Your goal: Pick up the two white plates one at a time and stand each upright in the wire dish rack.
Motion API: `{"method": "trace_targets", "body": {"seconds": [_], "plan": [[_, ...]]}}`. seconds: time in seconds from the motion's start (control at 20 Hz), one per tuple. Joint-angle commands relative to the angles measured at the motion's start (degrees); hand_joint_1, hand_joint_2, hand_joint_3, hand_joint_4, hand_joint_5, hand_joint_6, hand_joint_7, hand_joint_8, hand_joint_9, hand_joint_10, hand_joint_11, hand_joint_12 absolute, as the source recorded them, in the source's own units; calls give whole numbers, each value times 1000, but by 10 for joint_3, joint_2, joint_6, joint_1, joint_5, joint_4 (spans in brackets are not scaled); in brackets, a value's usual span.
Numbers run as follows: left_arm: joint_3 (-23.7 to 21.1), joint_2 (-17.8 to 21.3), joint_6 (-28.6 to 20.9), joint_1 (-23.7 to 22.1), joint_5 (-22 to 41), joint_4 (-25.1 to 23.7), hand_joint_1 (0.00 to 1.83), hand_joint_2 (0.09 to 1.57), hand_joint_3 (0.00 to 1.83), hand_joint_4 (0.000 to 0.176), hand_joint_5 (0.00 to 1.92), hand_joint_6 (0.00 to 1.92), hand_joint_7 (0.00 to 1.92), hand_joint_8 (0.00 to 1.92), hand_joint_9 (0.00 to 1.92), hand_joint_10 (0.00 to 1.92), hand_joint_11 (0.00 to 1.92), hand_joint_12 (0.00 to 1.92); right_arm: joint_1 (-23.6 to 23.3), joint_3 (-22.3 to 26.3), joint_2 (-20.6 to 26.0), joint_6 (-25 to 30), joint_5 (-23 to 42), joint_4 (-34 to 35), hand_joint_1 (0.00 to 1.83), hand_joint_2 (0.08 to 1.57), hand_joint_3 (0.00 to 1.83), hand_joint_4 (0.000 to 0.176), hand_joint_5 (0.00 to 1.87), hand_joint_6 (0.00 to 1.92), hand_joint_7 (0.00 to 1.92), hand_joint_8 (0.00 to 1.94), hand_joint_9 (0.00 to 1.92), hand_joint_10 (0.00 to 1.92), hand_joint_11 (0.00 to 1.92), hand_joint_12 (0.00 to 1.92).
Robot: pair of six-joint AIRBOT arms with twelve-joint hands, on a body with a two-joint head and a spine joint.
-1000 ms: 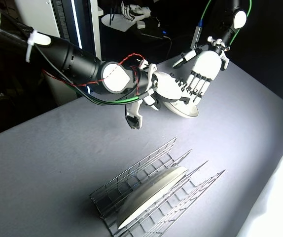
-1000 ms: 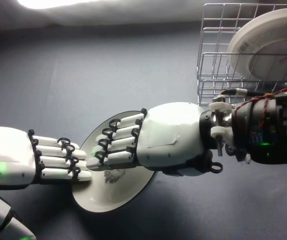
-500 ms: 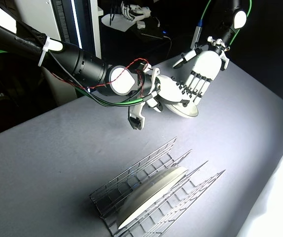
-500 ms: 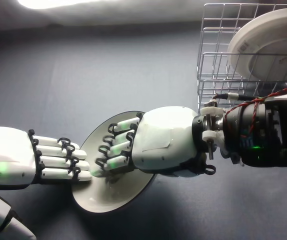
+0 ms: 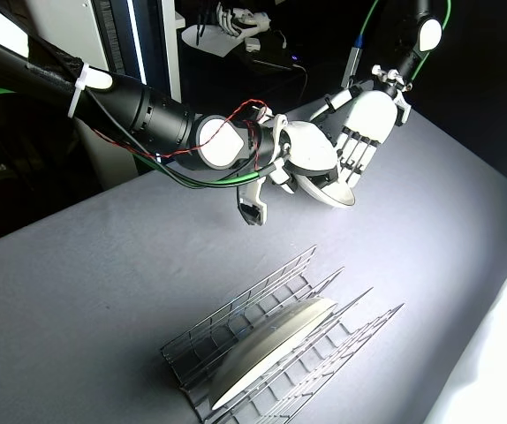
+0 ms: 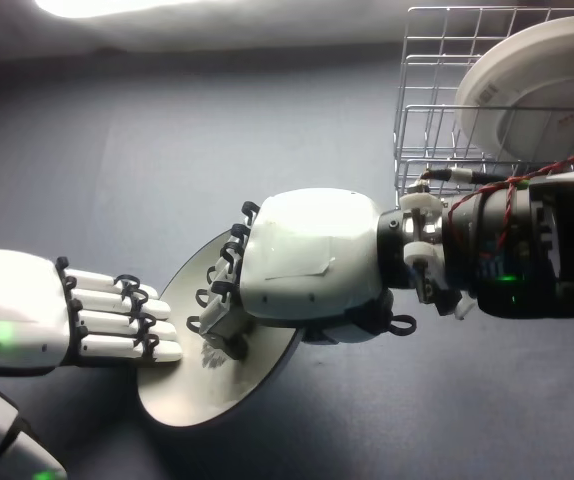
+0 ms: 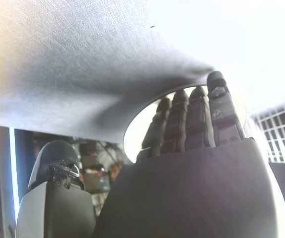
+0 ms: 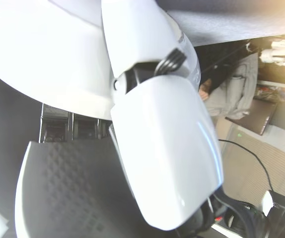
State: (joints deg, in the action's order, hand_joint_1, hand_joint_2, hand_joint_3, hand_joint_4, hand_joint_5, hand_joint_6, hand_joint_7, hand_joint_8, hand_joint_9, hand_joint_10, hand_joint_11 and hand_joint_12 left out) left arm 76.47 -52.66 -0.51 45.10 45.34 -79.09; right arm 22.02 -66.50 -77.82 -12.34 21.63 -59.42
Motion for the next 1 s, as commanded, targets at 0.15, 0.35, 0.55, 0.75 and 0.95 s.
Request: {"method": "trace_targets", "body": {"seconds": [0.15, 0.35, 0.55, 0.75, 0.95], "plan": [[2, 29, -2, -53, 21, 43, 0, 1069, 2, 0, 17, 4, 2, 0, 0, 0, 0, 0, -21, 16, 18, 2, 33, 32, 1491, 1092, 0, 0, 910, 1043, 931, 905, 1003, 936, 912, 1434], [3, 56, -4, -96, 44, 56, 0, 1077, 6, 0, 32, 8, 16, 6, 4, 1, 0, 0, -37, 44, 44, 2, 49, 85, 1494, 1077, 0, 0, 922, 960, 981, 845, 1042, 898, 946, 1415], [0, 79, -4, -113, 65, 56, 0, 1072, 3, 0, 35, 6, 17, 4, 4, 1, 0, 0, -60, 73, 85, 2, 59, 159, 1477, 1075, 0, 0, 922, 955, 1002, 836, 1044, 911, 971, 1353], [-11, 108, -19, -126, 66, 56, 0, 1074, 3, 0, 38, 5, 18, 2, 6, 1, 0, 0, -86, 101, 126, 4, 68, 245, 1492, 1078, 0, 0, 898, 926, 1007, 842, 1032, 935, 948, 1416], [-9, 125, -38, -128, 71, 58, 0, 1078, 4, 0, 23, 1, 5, 0, 0, 0, 0, 0, -109, 122, 159, 5, 70, 323, 1496, 1074, 0, 0, 915, 931, 1000, 844, 1030, 923, 963, 1395]]}}
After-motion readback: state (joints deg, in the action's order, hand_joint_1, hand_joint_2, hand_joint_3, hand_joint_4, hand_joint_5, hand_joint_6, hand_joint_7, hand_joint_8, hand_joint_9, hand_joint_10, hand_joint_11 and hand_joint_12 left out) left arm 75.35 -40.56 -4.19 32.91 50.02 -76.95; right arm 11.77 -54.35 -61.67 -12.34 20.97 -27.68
